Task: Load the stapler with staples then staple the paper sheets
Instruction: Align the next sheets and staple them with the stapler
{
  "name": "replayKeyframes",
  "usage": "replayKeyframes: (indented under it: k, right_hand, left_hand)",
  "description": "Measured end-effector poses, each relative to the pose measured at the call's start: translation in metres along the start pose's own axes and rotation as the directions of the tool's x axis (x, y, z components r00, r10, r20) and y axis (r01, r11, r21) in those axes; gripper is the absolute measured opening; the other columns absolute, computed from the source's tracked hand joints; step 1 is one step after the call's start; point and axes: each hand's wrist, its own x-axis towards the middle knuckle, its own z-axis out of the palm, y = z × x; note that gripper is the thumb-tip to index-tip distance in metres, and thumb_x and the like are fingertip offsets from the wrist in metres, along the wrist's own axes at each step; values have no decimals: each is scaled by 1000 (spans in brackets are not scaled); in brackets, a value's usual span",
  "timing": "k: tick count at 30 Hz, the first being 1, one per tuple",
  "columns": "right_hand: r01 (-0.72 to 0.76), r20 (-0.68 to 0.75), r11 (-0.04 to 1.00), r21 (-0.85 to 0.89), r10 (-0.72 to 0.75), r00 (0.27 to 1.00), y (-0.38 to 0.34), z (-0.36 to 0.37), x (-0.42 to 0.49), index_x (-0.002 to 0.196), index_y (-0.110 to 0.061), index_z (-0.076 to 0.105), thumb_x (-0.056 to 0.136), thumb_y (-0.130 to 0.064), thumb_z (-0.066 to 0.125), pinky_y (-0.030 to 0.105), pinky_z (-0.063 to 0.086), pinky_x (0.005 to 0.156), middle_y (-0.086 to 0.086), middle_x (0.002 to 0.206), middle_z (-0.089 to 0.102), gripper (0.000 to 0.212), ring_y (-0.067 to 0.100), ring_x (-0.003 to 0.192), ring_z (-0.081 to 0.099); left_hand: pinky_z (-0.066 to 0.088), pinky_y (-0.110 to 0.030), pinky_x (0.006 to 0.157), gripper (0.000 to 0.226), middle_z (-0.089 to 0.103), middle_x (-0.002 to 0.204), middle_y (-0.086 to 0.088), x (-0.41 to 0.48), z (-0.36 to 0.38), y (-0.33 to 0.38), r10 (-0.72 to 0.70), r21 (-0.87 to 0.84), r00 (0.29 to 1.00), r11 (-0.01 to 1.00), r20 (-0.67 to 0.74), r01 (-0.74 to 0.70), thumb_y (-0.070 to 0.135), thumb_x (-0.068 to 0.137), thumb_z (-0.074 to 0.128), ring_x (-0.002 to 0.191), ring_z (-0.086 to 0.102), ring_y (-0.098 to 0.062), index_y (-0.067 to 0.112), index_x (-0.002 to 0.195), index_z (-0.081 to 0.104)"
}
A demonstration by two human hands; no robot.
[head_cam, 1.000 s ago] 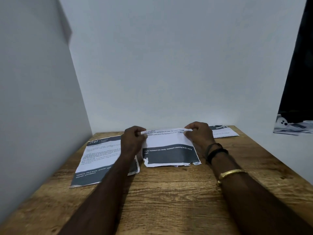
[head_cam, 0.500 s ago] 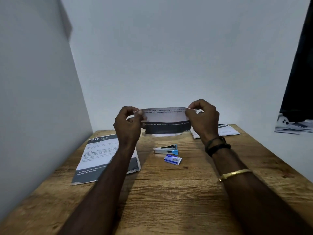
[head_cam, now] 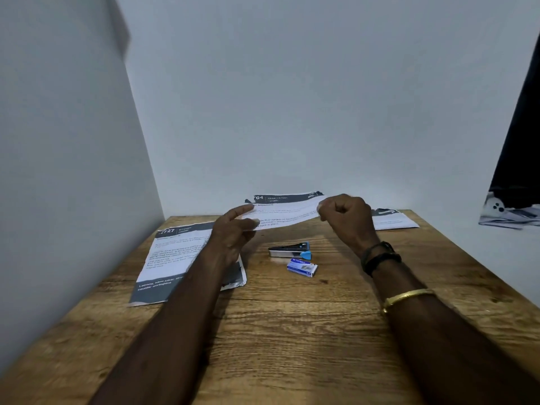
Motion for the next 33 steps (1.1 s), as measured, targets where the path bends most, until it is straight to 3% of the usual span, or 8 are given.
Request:
replayKeyframes:
  k: [5, 10, 14, 16, 19, 24, 30, 33]
  right_hand:
    - [0, 297, 987, -161, 49, 954, 5, 6, -4, 82, -19, 81, 80, -21, 80, 19, 41, 89, -8, 118, 64, 3, 5, 117, 56]
    - [-79, 537, 979, -188, 170, 827, 8, 13, -13, 126, -9, 67, 74, -23, 88, -9, 34, 72, -16, 121, 60, 59, -33, 94, 51]
    - [50, 573, 920, -390, 200, 795, 0, 17, -13, 108, -32, 75, 78, -35, 83, 23, 32, 112, 2, 159, 34, 31, 13, 145, 37]
    - [140, 577, 877, -459, 175, 798, -2, 19, -11, 109, -32, 75, 81, -36, 80, 33, 35, 115, 5, 150, 43, 28, 21, 142, 39]
    - [272, 561, 772, -574, 128, 818, -7, 24, -10, 106, -33, 75, 81, -38, 78, 39, 47, 99, 2, 126, 54, 26, 23, 120, 54]
    - [306, 592, 772, -557, 111, 798, -9, 25, -10, 92, -30, 73, 81, -36, 75, 32, 50, 81, -8, 101, 55, 13, 20, 102, 62]
    - [-26, 608, 968, -250, 178, 774, -8, 12, -9, 93, -16, 74, 87, -25, 77, 19, 44, 66, -4, 90, 68, 11, 7, 76, 60]
    - [-258, 621, 966, 13, 194, 760, -15, 13, -8, 94, -10, 71, 95, -18, 69, 23, 43, 56, -2, 77, 60, 9, 10, 62, 52]
  left_hand:
    - [55, -22, 55, 52, 65, 117, -11, 8, -3, -10, -56, 184, 998, 981, -2, 56, -15, 87, 59, 90, 63, -23, 18, 124, 73]
    - [59, -37, 76, 65, 65, 130, -16, 10, 0, -20, 88, 302, 995, 951, -44, -70, -25, 81, 56, 94, 66, -26, 12, 135, 64]
    - [61, -30, 74, 69, 64, 131, -12, 8, 2, -23, 110, 333, 993, 939, -48, -88, -26, 79, 56, 103, 70, -27, 10, 138, 61]
    - [61, -34, 82, 71, 62, 134, -12, 8, 2, -24, 126, 359, 991, 928, -51, -100, -26, 78, 57, 111, 68, -31, 8, 141, 59]
    - [59, -43, 96, 73, 61, 135, -12, 7, 2, -23, 142, 391, 989, 914, -51, -111, -26, 77, 57, 115, 66, -32, 7, 142, 57]
    - [56, -44, 102, 72, 62, 138, -10, 6, 0, -24, 164, 435, 985, 892, -53, -125, -23, 74, 61, 118, 65, -29, 8, 139, 61]
    - [56, -48, 101, 63, 63, 136, -13, 5, 2, -24, 167, 416, 982, 902, -87, -116, -20, 80, 57, 115, 67, -33, 8, 135, 64]
    - [58, -47, 97, 57, 68, 126, -16, 5, 2, -23, 144, 410, 985, 907, -96, -93, -20, 81, 59, 106, 70, -31, 8, 130, 68]
